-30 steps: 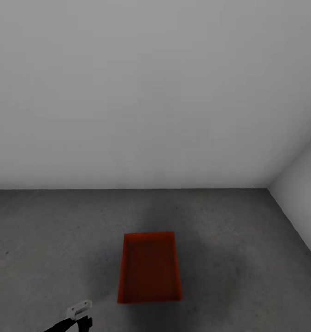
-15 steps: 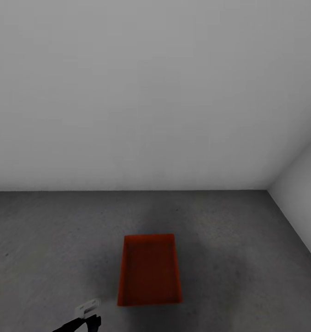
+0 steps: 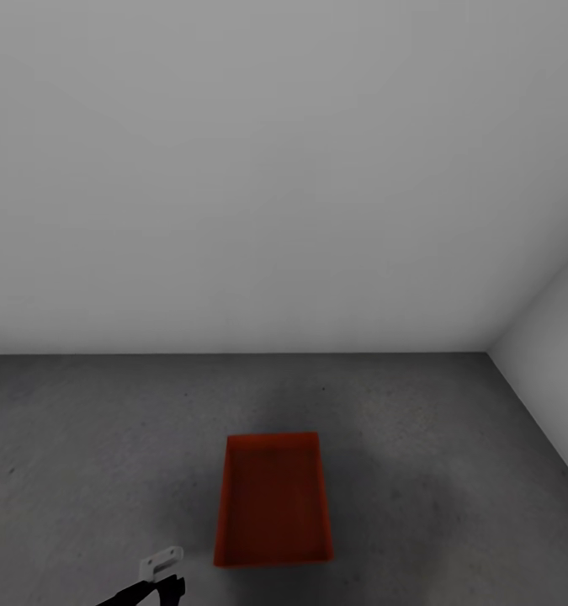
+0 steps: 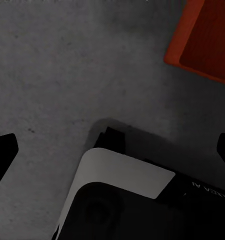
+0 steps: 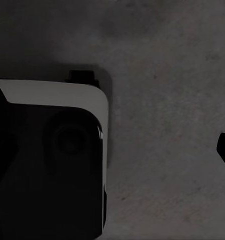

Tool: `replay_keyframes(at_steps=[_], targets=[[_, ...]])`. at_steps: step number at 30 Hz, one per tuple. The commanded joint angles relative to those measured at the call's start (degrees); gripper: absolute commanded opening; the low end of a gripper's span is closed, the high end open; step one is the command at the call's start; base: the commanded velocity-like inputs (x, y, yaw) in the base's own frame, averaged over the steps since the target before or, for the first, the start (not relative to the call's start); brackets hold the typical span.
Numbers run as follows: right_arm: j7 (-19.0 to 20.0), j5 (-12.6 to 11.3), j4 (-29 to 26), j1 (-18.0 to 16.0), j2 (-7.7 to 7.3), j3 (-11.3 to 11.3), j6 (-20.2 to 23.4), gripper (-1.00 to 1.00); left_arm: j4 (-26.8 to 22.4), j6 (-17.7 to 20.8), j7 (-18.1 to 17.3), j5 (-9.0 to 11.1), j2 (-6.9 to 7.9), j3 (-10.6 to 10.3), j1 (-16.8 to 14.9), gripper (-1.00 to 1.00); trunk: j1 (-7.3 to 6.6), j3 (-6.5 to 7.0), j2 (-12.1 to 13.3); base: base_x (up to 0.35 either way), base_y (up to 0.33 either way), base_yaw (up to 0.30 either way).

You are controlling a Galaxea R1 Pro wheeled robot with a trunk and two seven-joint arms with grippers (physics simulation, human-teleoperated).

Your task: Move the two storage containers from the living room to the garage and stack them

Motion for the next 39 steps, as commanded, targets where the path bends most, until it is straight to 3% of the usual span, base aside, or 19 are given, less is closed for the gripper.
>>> replay_keyframes(at_steps=[1,22,25,30,35,39], targets=[[0.10,-0.54,0.19,-0.06,0.02,0.48,-0.36,1.00,-0.02,0.17,0.11,-0.03,0.00,0.42,-0.03,1.00,0.00,0.05,-0.03,0.000,0.000,0.000],[1.42,-0.55,0.19,1.62,-0.01,0.43,-0.29,1.00,0.00,0.38,0.15,0.06,0.01,0.42,-0.03,1.00,0.00,1.99,-0.03,0.000,0.000,0.000],[1.46,-0.56,0.19,1.85,0.00,0.44,-0.32,1.00,0.04,0.80,0.15,0.16,-0.51,0.42,0.41,1.00,0.00,2.26,-0.03,0.000,0.000,0.000],[1.48,-0.54,0.19,4.02,-0.04,0.42,-0.37,1.00,0.01,0.53,0.05,-0.10,-1.85,0.40,6.33,1.00,0.00,2.72,-0.03,0.000,0.000,0.000],[1.65,-0.54,0.18,6.72,-0.07,0.40,-0.85,1.00,0.00,0.29,0.03,-0.26,-1.21,0.35,11.01,1.00,0.00,3.18,-0.03,0.000,0.000,0.000],[1.72,-0.54,0.14,7.60,-0.09,0.41,-1.03,1.00,0.00,0.23,0.06,-0.26,-0.81,0.34,12.10,1.00,0.00,3.55,-0.03,0.000,0.000,0.000]])
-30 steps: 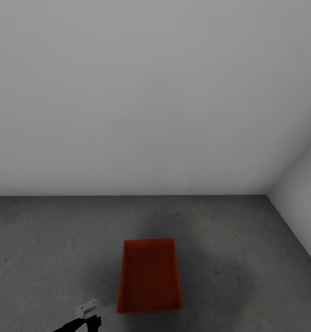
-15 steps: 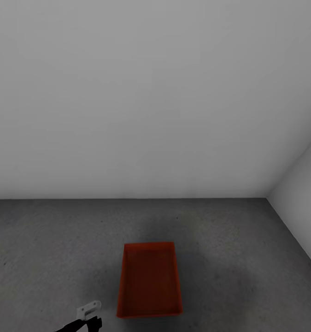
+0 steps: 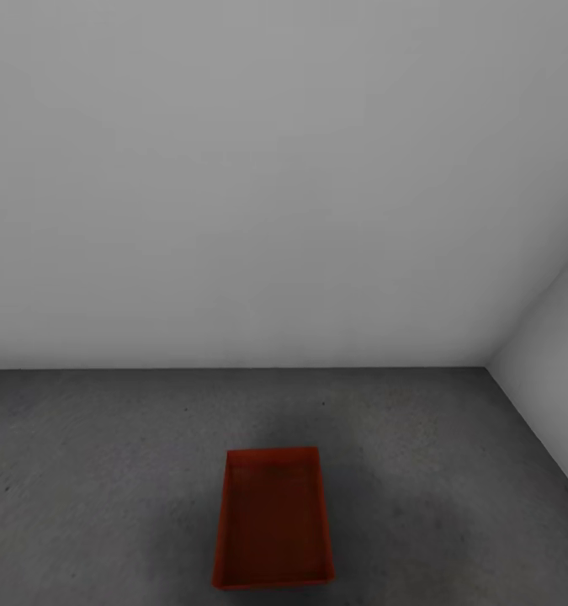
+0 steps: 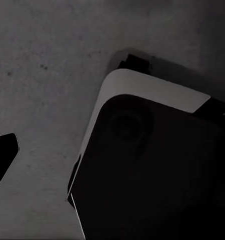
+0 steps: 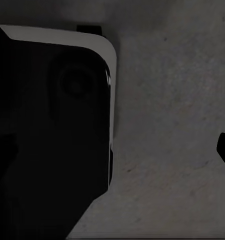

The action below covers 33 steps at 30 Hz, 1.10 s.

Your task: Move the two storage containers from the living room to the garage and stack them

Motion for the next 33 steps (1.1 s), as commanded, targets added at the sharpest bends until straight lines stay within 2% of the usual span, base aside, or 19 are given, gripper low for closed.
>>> replay_keyframes(at_steps=[1,33], targets=[[-0.04,-0.54,0.18,0.08,-0.01,0.48,-0.40,1.00,-0.02,0.13,0.17,-0.02,0.08,0.41,0.16,1.00,0.00,0.05,-0.03,0.000,0.000,0.000],[-0.10,-0.54,0.16,0.38,0.04,0.46,-0.31,1.00,-0.57,0.00,0.21,-0.53,0.19,0.32,0.50,1.00,0.00,3.00,-0.03,0.000,0.000,0.000]])
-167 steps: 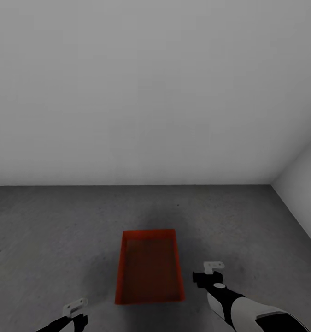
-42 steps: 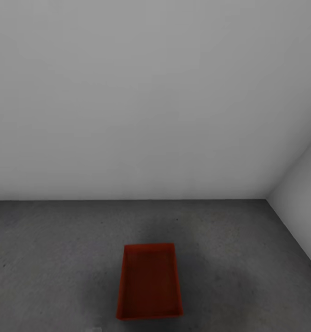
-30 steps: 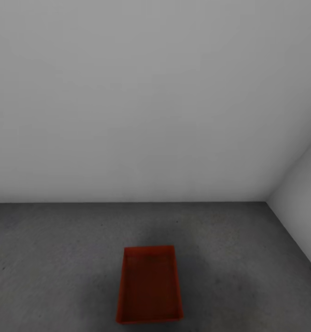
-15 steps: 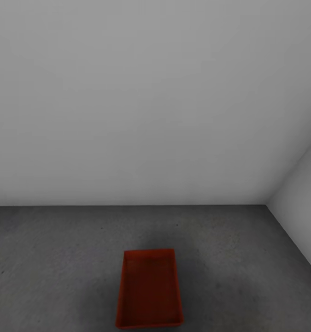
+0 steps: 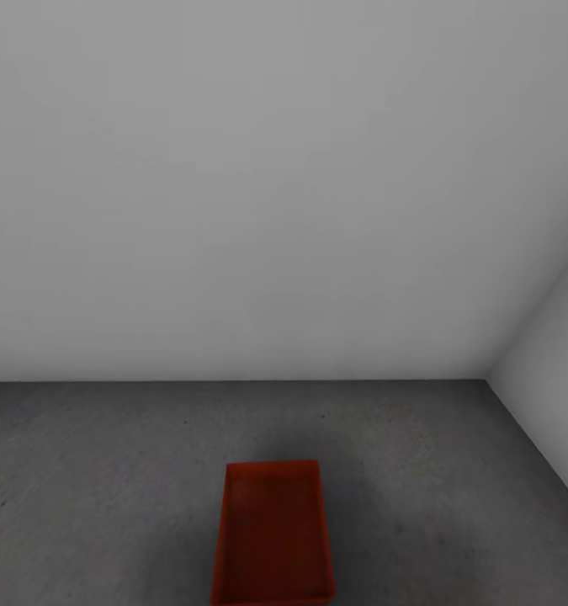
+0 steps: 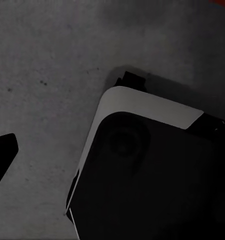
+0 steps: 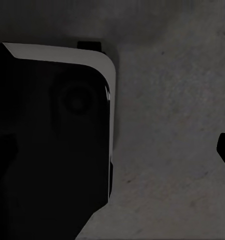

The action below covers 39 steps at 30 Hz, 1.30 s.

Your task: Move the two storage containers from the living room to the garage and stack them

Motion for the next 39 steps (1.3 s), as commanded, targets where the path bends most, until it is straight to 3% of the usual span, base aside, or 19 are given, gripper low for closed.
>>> replay_keyframes(at_steps=[1,39], targets=[[-0.05,-0.54,0.19,-0.07,0.01,0.48,-0.36,1.00,-0.06,0.17,0.12,0.03,-0.01,0.40,-0.01,1.00,0.00,0.05,-0.03,0.000,0.000,0.000],[-0.05,-0.54,0.19,-0.07,0.01,0.44,-0.36,1.00,-0.06,0.17,0.12,-0.03,-0.01,0.40,-0.01,1.00,0.00,3.54,-0.03,0.000,0.000,0.000]])
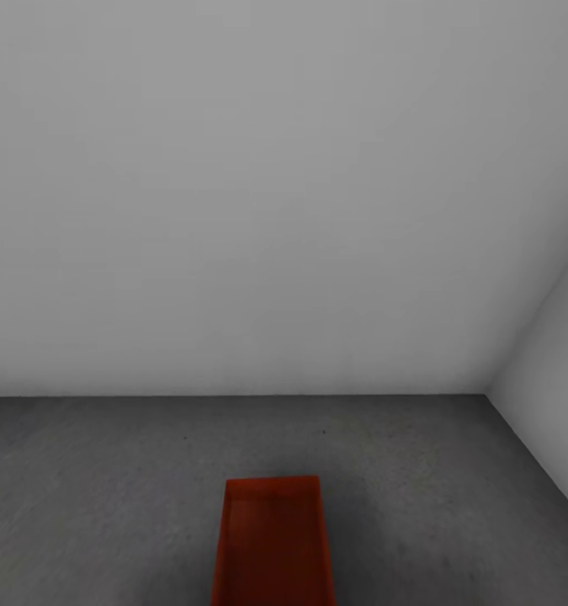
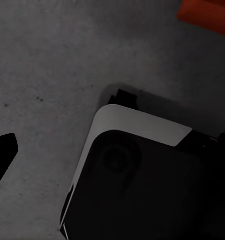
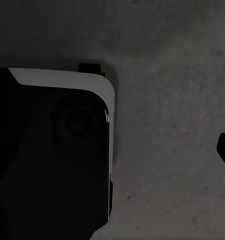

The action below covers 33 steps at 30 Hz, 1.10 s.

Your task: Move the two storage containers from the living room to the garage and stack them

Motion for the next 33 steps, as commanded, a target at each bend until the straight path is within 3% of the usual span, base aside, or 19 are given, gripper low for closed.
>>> replay_keyframes(at_steps=[1,33], targets=[[-0.05,-0.54,0.19,-0.09,0.01,0.49,-0.35,1.00,-0.07,0.17,0.12,0.01,-0.01,0.40,-0.01,1.00,0.00,0.04,-0.04,0.000,0.000,0.000],[-0.05,-0.54,0.19,-0.08,0.01,0.52,-0.18,1.00,-0.08,0.17,0.12,0.01,-0.01,0.40,-0.01,1.00,0.00,2.98,-0.04,0.000,0.000,0.000]])
